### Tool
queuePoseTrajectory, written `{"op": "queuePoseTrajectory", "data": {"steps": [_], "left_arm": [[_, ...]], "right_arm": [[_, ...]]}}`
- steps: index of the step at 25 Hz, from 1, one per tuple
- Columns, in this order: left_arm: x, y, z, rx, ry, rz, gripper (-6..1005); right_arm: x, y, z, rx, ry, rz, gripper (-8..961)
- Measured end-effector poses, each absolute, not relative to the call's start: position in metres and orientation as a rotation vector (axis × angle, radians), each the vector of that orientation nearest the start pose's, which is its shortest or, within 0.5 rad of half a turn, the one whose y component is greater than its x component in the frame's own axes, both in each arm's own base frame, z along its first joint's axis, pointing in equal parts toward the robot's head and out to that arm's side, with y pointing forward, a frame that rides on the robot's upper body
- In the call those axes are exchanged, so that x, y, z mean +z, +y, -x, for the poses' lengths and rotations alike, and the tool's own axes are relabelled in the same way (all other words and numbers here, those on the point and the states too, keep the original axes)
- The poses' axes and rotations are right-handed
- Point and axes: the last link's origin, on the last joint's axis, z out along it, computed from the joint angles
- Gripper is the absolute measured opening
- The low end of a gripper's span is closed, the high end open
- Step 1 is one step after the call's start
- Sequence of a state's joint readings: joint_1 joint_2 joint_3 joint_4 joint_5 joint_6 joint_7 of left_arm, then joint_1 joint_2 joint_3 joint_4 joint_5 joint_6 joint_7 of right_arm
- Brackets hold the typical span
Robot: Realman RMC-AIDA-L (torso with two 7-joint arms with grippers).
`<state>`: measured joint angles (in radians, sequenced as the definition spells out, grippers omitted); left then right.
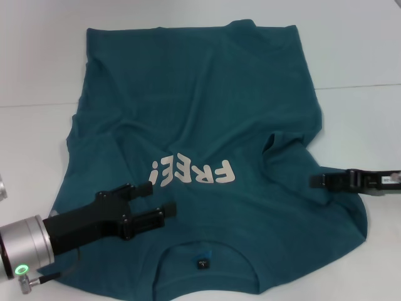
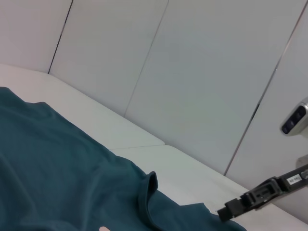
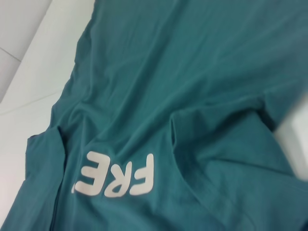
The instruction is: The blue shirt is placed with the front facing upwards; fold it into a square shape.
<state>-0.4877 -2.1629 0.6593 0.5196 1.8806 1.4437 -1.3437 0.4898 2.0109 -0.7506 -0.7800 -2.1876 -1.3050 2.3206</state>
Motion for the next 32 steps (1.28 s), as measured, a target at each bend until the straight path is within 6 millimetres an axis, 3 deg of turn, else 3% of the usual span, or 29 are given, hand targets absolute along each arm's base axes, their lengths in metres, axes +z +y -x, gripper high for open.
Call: {"op": "queuePoseTrajectory", "data": {"steps": [10, 32], "left_arm": [[-0.046, 0.314, 0.264, -0.898, -0.850, 2.557, 824], [-0.046, 0.315, 0.262, -0.901, -0.843, 2.557, 824]], "right_arm": [[0.050, 0.340, -0.330, 0.417, 1.779, 2.065, 589], [0.027, 0.351, -0.331, 0.353, 1.775, 2.029, 586]]}}
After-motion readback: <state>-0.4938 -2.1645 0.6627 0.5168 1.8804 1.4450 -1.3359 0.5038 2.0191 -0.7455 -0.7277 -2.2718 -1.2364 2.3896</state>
